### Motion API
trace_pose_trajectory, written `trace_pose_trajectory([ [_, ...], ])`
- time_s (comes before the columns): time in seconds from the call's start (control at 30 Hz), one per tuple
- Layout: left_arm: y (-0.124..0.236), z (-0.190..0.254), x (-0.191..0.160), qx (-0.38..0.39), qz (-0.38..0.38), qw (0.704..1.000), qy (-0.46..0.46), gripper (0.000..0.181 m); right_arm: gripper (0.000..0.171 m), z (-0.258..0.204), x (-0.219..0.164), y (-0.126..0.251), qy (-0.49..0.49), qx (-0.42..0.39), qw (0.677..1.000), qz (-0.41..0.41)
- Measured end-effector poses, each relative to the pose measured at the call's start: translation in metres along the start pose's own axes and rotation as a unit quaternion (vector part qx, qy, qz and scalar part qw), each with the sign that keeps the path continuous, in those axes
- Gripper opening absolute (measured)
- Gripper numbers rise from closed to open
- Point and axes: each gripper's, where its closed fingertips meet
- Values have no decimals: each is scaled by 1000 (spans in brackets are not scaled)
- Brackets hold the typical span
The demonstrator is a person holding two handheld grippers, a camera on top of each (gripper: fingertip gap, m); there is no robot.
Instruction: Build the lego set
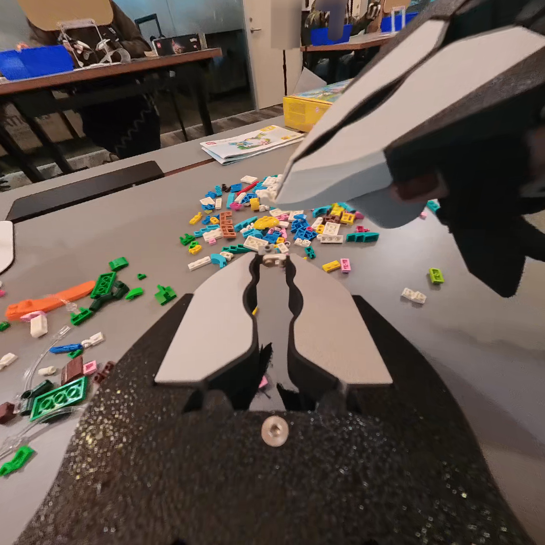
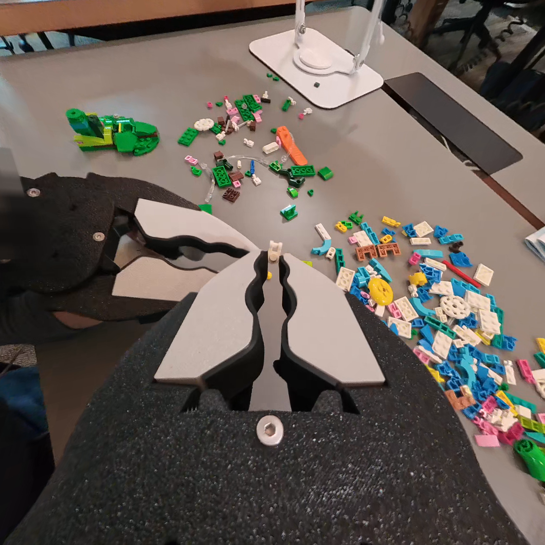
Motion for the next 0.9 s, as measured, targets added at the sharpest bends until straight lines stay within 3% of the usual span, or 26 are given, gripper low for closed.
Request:
trace_pose_trajectory([
  [0.23,5,-1,6,-28,28,998,38,16,7,-15,-2,9,23,-20,999,-35],
  [0.47,7,11,6,-31,33,999,-29,16,7,-16,-4,13,30,-48,996,-68],
  [0.9,9,14,6,-39,34,998,-34,16,7,-19,-22,4,28,-38,990,-130],
])
Point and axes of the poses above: each gripper's, where its closed fingertips meet, y back along the fingers, x out of its top, z = x × y across the jaws, and after that the axes turned 2 degrees about x, right-handed
